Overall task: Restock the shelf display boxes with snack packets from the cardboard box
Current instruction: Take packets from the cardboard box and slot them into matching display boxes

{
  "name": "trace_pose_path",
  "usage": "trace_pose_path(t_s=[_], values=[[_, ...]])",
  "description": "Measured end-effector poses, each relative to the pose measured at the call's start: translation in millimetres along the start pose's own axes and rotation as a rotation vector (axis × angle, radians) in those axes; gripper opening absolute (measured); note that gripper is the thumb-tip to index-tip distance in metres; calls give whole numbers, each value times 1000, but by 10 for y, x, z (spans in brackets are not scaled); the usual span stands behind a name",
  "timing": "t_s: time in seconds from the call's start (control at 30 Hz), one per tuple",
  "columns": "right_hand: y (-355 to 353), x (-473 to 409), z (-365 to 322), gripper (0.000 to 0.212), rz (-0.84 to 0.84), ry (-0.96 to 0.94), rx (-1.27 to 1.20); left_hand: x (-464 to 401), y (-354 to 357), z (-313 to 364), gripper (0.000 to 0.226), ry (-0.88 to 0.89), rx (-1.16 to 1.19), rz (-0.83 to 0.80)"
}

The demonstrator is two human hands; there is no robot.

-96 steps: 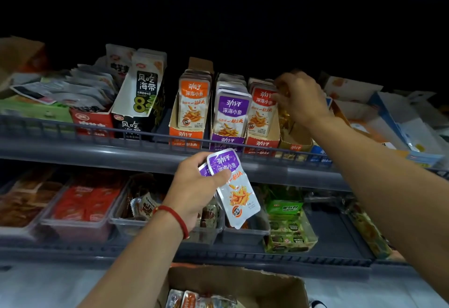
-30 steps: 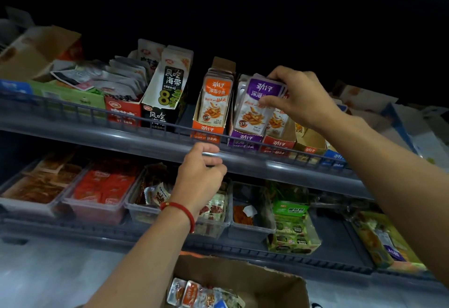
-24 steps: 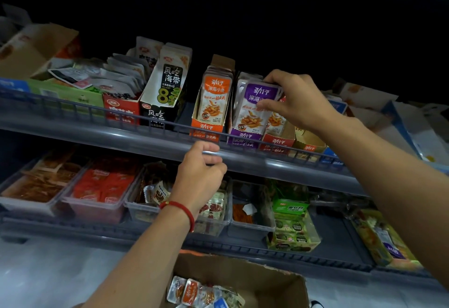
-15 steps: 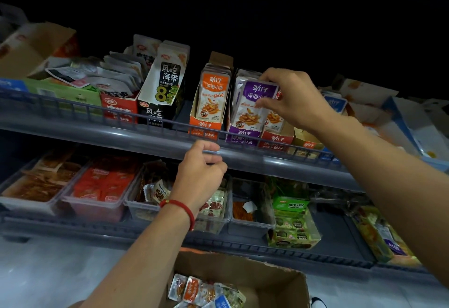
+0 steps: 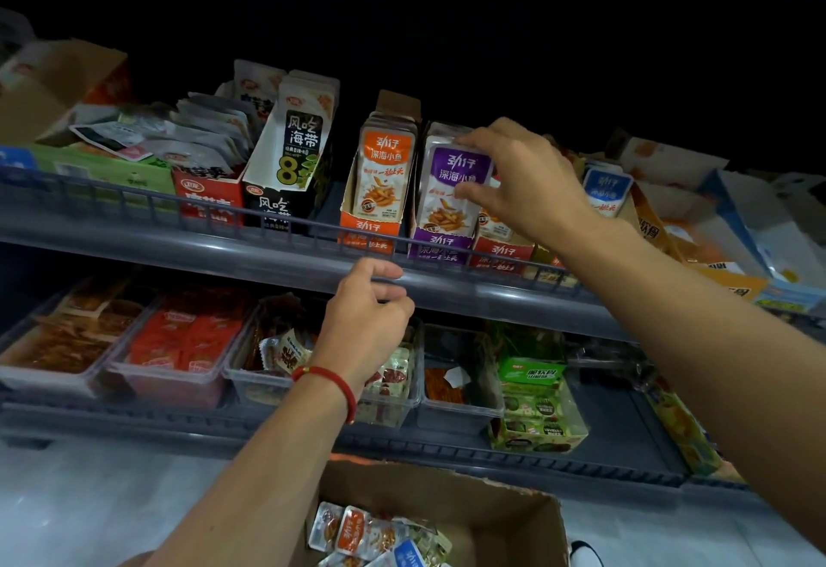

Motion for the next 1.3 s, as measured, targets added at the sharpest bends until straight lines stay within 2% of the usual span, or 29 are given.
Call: trace_pose_path(t_s=[0.13, 0.23, 0.53, 0.67, 0.77, 0.87, 0.93, 1.0, 1.1, 1.17, 1.23, 1.3], values=[[36, 83, -73, 46, 47, -57, 41, -3, 5, -6, 32, -3, -5, -6], [71, 116, -81, 39, 60, -52, -30, 1, 12, -8, 32, 1, -10, -7], [52, 247, -109, 39, 170, -128, 98, -17, -8, -49, 31, 24, -35, -1], [-101, 476, -213, 28, 295, -203, 42, 2, 15, -158, 30, 16, -95, -35], [-87, 907, -376, 20, 259, -285, -84, 40, 68, -306, 28, 13, -195, -55], [246, 1506, -489, 17, 121, -309, -190, 103, 167, -545, 29, 33, -353, -76], [664, 1930, -535, 17, -56, -283, -238, 187, 265, -818, 27, 28, -451, -113], [1249, 2367, -551, 17, -372, -206, -256, 310, 372, -1218, 25, -36, -569, -190], [2113, 3190, -548, 23, -1011, -61, -273, 603, 409, -1994, 24, -212, -765, -318], [2461, 3744, -570, 31, -1281, 46, -302, 853, 389, -2533, 34, -329, -947, -459], [2726, 4236, -643, 37, -1361, 206, -372, 1060, 362, -2932, 43, -409, -1064, -577], [2956, 4696, -760, 37, -1360, 408, -432, 1191, 366, -3211, 42, -486, -1066, -624]])
Point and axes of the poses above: each hand's wrist, its own x-axis away from the middle knuckle, its own y-axis out of the palm, z = x × y, the point moved 6 cm from there along -x, towards the middle knuckle, and after that the axes turned 2 degrees about x, right-handed, at the moved point
